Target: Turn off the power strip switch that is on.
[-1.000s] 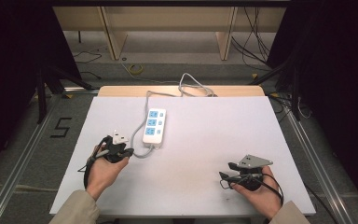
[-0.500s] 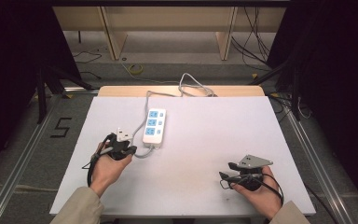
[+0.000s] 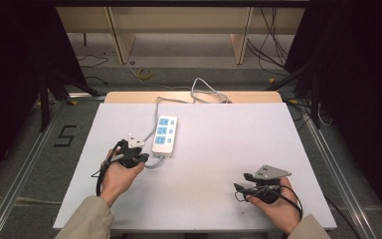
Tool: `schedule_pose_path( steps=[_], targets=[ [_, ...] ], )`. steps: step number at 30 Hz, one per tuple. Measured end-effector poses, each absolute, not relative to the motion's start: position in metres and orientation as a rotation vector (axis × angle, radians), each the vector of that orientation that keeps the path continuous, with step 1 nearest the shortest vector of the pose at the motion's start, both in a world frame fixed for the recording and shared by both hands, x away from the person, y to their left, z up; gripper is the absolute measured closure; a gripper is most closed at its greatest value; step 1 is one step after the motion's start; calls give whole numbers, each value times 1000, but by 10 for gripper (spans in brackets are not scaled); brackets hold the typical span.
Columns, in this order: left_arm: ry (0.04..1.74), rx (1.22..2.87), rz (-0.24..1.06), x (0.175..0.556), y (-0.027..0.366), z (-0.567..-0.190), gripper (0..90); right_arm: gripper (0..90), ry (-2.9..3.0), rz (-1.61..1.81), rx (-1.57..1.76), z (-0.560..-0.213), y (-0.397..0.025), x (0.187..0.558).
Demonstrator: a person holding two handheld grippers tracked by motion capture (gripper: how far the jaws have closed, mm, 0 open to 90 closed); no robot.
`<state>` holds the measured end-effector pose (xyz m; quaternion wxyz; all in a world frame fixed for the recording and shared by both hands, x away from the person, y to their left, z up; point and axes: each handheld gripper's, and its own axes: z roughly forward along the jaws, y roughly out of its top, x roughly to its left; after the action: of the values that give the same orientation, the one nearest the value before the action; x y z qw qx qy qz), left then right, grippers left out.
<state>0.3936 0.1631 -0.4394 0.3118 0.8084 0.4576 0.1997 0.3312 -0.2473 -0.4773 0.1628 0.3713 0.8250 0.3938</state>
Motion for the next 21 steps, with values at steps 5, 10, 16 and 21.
schedule_pose_path(
  steps=[5, 10, 16, 21],
  targets=[
    [1206, 2132, 524, 396, 161, -440, 897, 464, 2352, 1122, 1057, -477, -247, 331],
    [1206, 2131, 520, 398, 159, -439, 897, 464, 2353, 1121, 1059, -477, -247, 331],
    [1202, 2132, 516, 402, 154, -439, 897, 464, 2355, 1122, 1057, -478, -247, 332],
    [1195, 2138, 521, 405, 150, -438, 897, 464, 2353, 1124, 1058, -477, -247, 332]
  ],
)
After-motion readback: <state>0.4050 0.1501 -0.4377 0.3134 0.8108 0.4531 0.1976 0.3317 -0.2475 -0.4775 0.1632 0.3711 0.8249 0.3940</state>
